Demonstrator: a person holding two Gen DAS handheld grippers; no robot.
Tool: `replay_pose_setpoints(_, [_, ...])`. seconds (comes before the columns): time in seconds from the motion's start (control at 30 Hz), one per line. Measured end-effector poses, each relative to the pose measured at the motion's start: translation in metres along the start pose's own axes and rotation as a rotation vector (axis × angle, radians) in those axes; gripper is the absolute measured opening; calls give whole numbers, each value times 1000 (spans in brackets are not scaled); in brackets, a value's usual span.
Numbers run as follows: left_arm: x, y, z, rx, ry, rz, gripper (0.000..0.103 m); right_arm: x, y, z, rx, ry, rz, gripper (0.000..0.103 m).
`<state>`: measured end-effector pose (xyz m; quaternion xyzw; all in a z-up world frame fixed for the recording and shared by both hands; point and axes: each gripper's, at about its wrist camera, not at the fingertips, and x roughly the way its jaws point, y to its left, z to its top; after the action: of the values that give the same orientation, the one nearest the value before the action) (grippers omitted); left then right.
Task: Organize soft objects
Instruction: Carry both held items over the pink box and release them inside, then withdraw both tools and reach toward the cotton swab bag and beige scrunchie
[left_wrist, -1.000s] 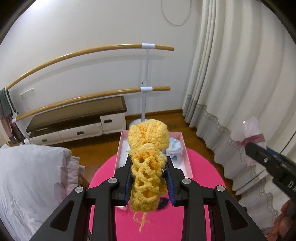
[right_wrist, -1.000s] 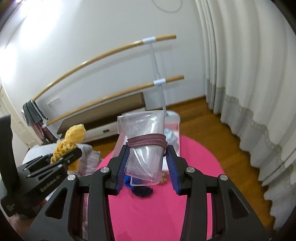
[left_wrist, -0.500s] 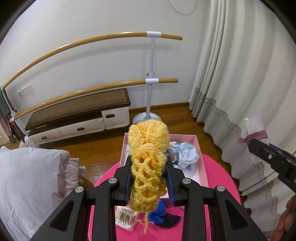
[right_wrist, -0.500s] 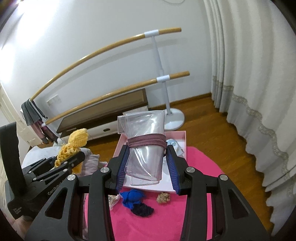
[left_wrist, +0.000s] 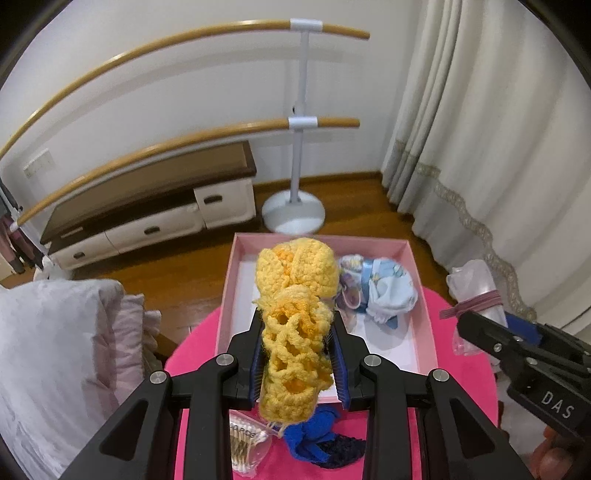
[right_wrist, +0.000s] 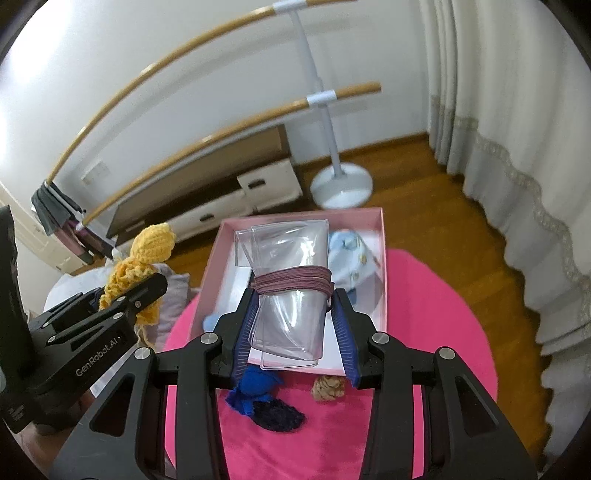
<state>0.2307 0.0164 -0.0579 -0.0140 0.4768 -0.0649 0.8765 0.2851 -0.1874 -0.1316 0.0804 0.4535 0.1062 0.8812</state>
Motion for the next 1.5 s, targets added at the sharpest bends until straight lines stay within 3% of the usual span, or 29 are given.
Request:
replay_pose_setpoints(0.3, [67, -6, 22, -12, 116, -16, 28, 53, -22, -2, 37, 124, 0, 38])
replay_pose_setpoints(0.83, [164, -12, 37, -33, 223, -8, 31, 100, -35, -11, 64, 216, -23, 40])
replay_pose_setpoints(0.9, [171, -12, 37, -29, 234, -6, 38, 100, -37, -13, 66, 215, -37, 47])
replay_pose_setpoints(0.93, [173, -12, 37, -24, 229, 6, 46, 100, -39, -13, 73, 209, -39, 53])
replay_pose_setpoints(1.07, [166, -12, 37, -12, 185, 35, 77, 93, -45, -12, 99, 184, -43, 86])
replay_pose_setpoints(1.17, [156, -13, 36, 4, 143, 47, 91, 84, -49, -12, 117, 163, -41, 103])
replay_pose_setpoints(1.23, [145, -13, 32, 16, 107, 52, 98, 76, -51, -12, 129, 148, -41, 103])
replay_pose_setpoints(1.5, [81, -7, 11, 8, 10, 49, 102, 36, -39, -11, 125, 68, -54, 103])
